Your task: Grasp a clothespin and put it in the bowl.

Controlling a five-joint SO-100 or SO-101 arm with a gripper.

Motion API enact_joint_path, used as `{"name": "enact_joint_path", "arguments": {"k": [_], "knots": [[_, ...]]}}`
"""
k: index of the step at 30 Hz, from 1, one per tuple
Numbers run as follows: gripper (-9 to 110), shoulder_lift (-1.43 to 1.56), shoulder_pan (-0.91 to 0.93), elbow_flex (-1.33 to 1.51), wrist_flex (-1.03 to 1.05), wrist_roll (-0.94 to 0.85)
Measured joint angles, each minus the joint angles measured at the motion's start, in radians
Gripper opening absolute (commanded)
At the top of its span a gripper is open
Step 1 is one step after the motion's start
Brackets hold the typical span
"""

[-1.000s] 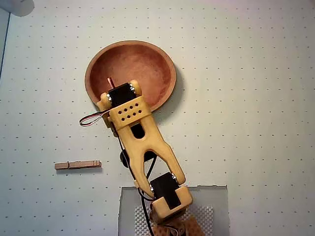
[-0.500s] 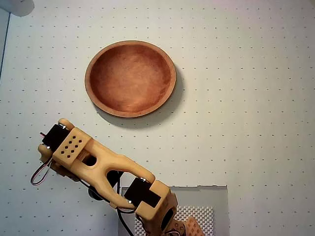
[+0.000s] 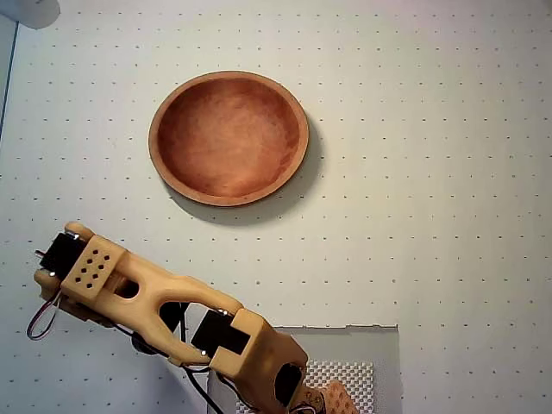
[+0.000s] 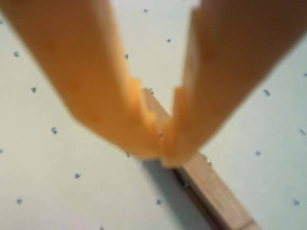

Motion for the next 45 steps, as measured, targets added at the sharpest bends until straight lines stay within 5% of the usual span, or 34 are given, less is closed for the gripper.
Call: {"name": "enact_joint_path", "arguments": {"k": [10,21,45], "knots": [[-3,-0.032,0.207,-0.018,0.0,-0.161],[-3,-0.032,0.221,-0.018,0.0,-0.414],[-3,-0.032,0.156,-0.054,0.0,-0.446]]}}
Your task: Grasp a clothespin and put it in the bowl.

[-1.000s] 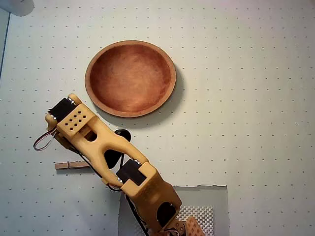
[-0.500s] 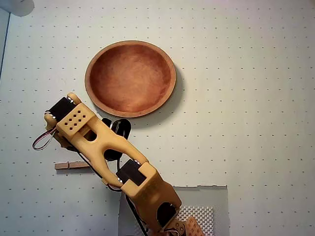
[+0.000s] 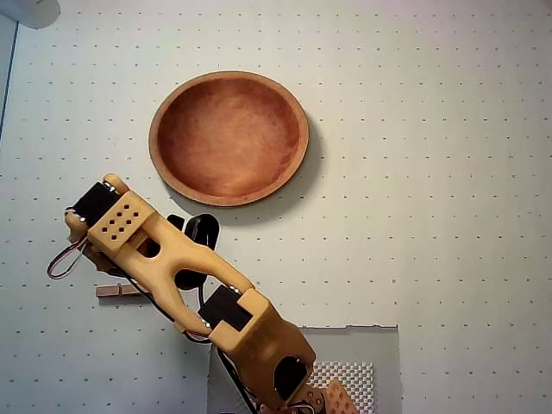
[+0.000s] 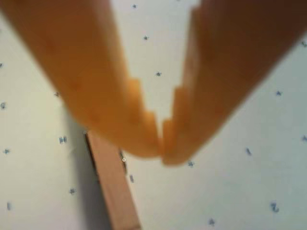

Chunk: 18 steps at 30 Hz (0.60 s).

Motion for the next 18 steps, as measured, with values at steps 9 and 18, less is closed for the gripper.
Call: {"name": "enact_joint_path", "arguments": {"k": [9,18], "knots": [[-3,0.0,0.051,0.0,0.0,0.0],[-3,0.0,0.044,-0.043,0.0,-0.057]]}}
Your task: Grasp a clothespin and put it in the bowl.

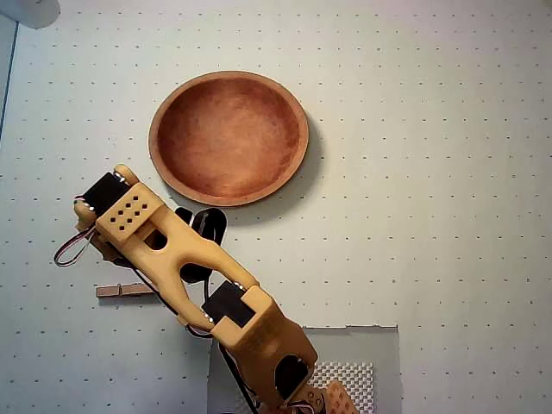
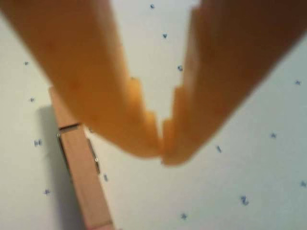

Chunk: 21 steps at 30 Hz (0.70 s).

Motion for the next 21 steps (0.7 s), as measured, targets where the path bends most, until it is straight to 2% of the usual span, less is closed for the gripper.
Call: {"name": "enact_joint_path", "arguments": {"k": [10,21], "knots": [[-3,0.0,-0.006,-0.035,-0.04,-0.259],[-3,-0.055,-0.071,-0.035,-0.121,-0.278]]}}
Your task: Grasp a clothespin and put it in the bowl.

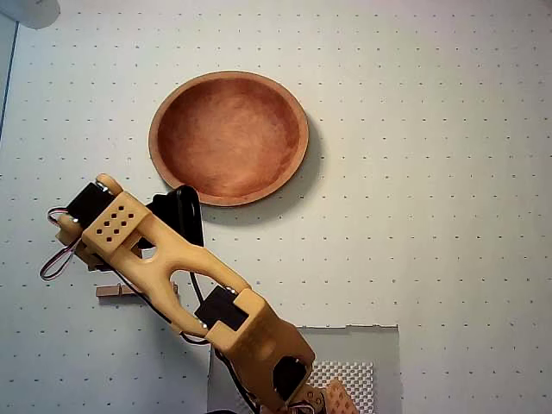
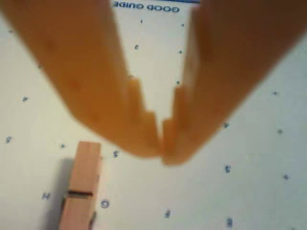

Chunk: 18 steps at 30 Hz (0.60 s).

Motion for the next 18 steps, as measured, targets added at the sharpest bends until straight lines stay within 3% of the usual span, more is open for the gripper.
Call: {"name": "enact_joint_path", "arguments": {"k": [18], "knots": [[-3,-0.16,-0.055,-0.067,-0.012,0.104]]}}
